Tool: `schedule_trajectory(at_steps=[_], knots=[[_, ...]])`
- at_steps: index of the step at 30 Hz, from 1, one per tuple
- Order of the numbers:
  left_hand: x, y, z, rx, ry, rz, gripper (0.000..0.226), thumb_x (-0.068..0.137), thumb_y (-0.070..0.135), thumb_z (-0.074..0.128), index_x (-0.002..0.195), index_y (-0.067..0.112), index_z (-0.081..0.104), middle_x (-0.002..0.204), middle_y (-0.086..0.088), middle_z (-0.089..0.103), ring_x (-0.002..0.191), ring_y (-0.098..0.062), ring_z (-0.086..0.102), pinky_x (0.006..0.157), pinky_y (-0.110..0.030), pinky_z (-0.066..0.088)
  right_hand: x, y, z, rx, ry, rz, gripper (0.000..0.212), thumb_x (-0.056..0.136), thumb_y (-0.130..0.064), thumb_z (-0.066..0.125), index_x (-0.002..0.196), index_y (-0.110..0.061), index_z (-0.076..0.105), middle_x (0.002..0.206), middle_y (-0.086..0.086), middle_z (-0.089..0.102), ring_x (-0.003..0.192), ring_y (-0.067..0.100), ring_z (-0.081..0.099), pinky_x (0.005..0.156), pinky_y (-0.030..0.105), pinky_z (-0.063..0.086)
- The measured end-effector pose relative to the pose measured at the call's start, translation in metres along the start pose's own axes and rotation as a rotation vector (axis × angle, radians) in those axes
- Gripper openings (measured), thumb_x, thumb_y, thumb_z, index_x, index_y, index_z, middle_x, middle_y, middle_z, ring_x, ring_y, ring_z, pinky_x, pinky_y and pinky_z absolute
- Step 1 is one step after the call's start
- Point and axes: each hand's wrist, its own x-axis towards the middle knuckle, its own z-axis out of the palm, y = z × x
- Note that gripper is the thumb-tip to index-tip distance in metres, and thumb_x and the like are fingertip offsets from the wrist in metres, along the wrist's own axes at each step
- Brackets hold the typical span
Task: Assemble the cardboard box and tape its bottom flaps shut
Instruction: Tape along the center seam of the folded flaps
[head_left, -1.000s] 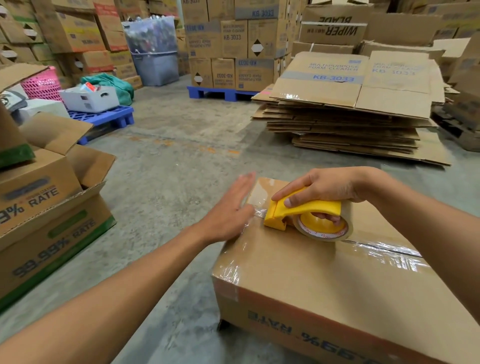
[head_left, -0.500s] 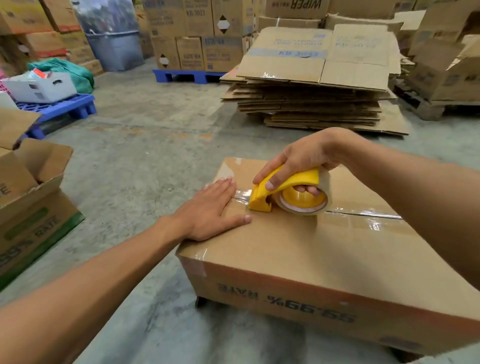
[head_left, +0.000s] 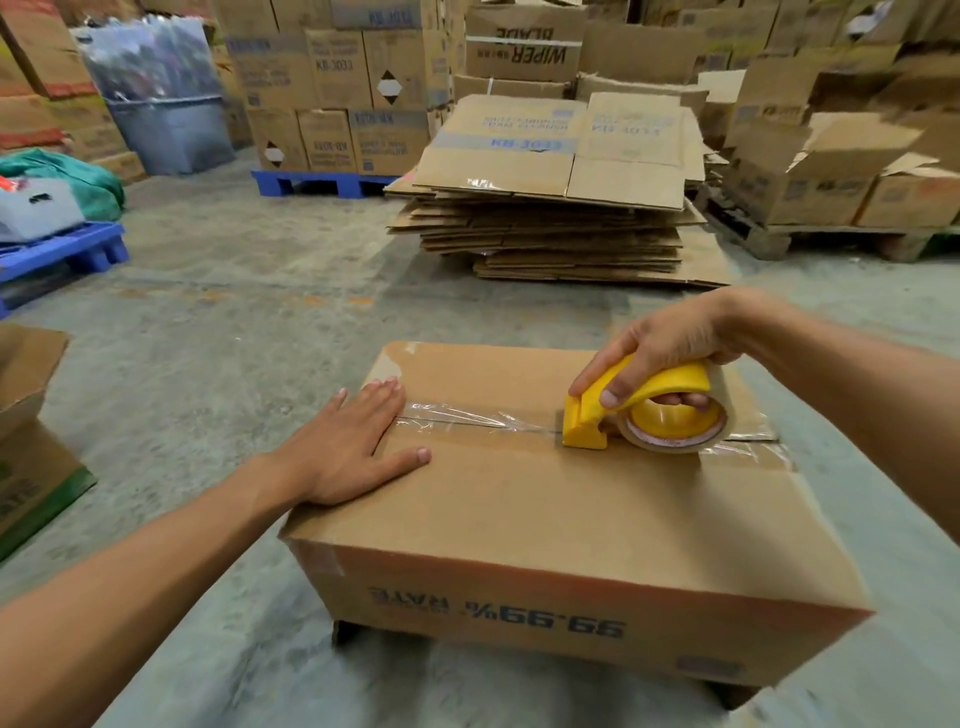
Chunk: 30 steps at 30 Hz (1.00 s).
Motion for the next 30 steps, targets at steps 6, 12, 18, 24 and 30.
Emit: schedule_trajectory(at_steps=[6,12,18,24,30], knots=[[0.012,0.052,-0.010,0.041,0.038,0.076,0.099,0.082,0.080,0.013,0.155,0.018,-0.011,0.164,-0.002,-0.014,0.149,-0.016,-0.016,0.120,-0.042,-0.010,0.001,-0.004,-0.001,-0.041,0.013,0.018,0.039,0.083,-0.029,0.075,0.121,-0.038,0.068,0.071,0.001,0.075,0.041,0.015,0.056,0.039,0.021,0.050],[0.041,0.145,-0.001,-0.069,-0.001,0.167,0.100,0.080,0.082,0.017,0.155,0.021,-0.007,0.164,0.001,-0.011,0.150,-0.018,-0.014,0.120,-0.049,-0.004,0.006,-0.001,-0.006,-0.010,-0.016,0.014,0.042,0.085,-0.031,0.074,0.125,-0.037,0.066,0.059,0.009,0.062,0.038,0.015,0.054,0.045,0.025,0.052],[0.042,0.141,0.002,-0.049,0.001,0.156,0.103,0.076,0.087,0.013,0.155,0.026,-0.010,0.163,0.006,-0.014,0.149,-0.015,-0.015,0.121,-0.042,-0.004,0.006,0.014,-0.011,0.019,-0.072,0.012,0.046,0.079,-0.032,0.076,0.124,-0.039,0.066,0.070,0.017,0.062,0.044,0.018,0.056,0.048,0.029,0.056],[0.041,0.139,0.004,-0.043,0.004,0.165,0.104,0.072,0.090,0.006,0.154,0.028,-0.012,0.162,0.009,-0.017,0.148,-0.012,-0.016,0.122,-0.040,-0.004,-0.058,0.086,-0.026,0.134,-0.009,0.133,0.046,0.079,-0.023,0.075,0.123,-0.036,0.068,0.088,0.032,0.061,0.045,0.019,0.056,0.036,0.024,0.050],[0.041,0.152,-0.006,-0.018,-0.004,0.128,0.105,0.072,0.089,0.006,0.155,0.026,-0.010,0.163,0.003,-0.014,0.150,-0.020,-0.012,0.121,-0.045,-0.004,-0.074,0.109,-0.027,0.148,0.016,0.084,0.044,0.082,-0.020,0.074,0.124,-0.033,0.068,0.114,0.039,0.058,0.049,0.018,0.057,0.034,0.023,0.049]])
